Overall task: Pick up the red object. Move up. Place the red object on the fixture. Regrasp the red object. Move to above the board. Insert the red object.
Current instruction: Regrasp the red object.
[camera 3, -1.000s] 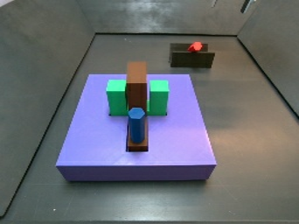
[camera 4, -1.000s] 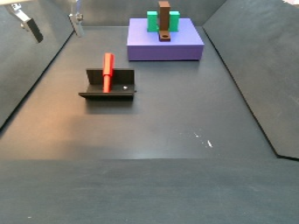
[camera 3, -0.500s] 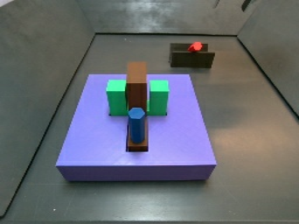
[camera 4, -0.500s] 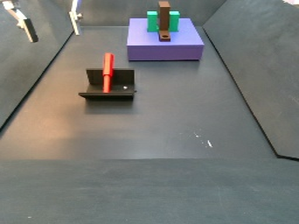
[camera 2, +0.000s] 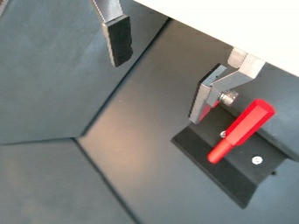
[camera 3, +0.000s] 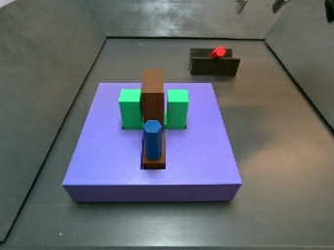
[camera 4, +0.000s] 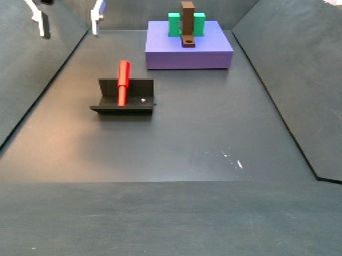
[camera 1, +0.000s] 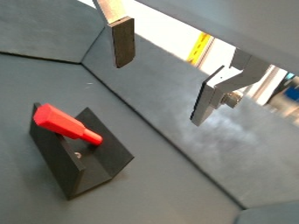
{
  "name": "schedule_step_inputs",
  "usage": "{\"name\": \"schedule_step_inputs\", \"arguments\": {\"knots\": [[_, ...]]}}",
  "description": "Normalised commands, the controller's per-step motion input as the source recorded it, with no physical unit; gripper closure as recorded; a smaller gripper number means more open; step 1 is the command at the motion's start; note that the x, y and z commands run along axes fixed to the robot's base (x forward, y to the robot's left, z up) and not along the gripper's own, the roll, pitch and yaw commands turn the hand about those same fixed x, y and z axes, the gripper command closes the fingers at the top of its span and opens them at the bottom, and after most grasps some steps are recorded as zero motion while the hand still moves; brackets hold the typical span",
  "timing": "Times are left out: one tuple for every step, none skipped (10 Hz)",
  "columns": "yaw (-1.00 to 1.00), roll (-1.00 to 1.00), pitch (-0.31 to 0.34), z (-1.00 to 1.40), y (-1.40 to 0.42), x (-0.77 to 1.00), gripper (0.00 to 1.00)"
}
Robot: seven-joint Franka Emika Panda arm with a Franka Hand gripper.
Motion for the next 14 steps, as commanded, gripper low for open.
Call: {"name": "schedule_step_inputs", "arguments": {"knots": [[-0.07,1.00,-0.123,-0.14,-0.19,-0.08,0.00],[-0.06,1.00,-0.089,-0.13,-0.12,-0.16,0.00],[-0.03,1.00,-0.086,-0.13,0.00,-0.31,0.00],[0.00,0.81,-0.137,-0.13,0.01,-0.48,0.00],[0.00,0.52,-0.189,-0.08,0.00,-0.55,0.00],[0.02,0.00,-0.280,0.00,0.01,-0.38,0.00],[0.00,0.01,0.000,0.00,0.00,0.00,0.00],[-0.12,0.00,0.000,-0.21,0.00,0.00,0.00],[-0.22,-0.11,0.037,-0.32,0.00,-0.03,0.00],[-0.29,-0.33,0.209,-0.23,0.00,-0.03,0.00],[-0.30,-0.38,0.340,-0.11,0.00,0.00,0.00],[-0.27,-0.38,0.391,-0.05,0.00,0.00,0.00],[-0.22,-0.45,0.343,-0.07,0.00,0.00,0.00],[-0.10,-0.42,0.183,-0.16,0.00,0.00,0.00]]}}
